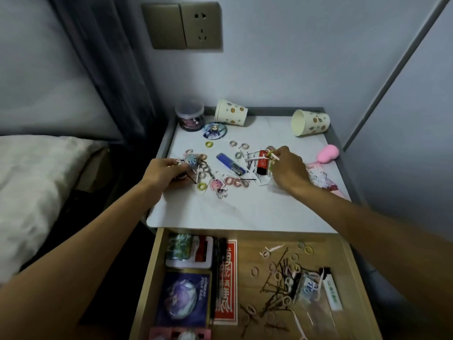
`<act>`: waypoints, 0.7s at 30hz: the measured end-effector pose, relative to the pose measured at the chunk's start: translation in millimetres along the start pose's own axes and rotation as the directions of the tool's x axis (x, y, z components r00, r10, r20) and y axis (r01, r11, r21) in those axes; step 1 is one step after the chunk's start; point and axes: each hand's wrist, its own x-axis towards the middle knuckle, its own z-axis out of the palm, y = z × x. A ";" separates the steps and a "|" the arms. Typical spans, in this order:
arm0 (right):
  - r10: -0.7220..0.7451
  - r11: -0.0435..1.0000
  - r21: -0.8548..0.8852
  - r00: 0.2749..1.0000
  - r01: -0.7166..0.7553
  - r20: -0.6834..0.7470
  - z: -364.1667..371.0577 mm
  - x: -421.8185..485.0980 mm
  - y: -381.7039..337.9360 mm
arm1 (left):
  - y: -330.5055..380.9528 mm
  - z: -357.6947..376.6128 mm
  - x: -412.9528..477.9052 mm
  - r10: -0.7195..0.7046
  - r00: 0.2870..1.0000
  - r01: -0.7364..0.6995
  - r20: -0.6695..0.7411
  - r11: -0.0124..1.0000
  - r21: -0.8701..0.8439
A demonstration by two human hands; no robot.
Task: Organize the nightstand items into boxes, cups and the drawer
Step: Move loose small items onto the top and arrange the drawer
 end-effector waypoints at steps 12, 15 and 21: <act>-0.114 0.990 -0.086 0.993 0.115 0.020 -11.2 -9.7 -4.9 | 14.5 6.7 -8.3 0.297 0.950 -0.209 -0.099 0.837 0.505; -0.184 0.965 -0.183 0.982 0.188 0.035 -11.9 -17.5 -10.9 | 25.2 10.2 -15.9 0.348 0.934 -0.263 -0.084 0.826 0.499; -0.438 0.899 -0.002 0.898 0.439 0.044 -2.9 -26.0 -31.0 | 46.6 15.5 -20.8 0.367 0.930 -0.361 0.004 0.913 0.190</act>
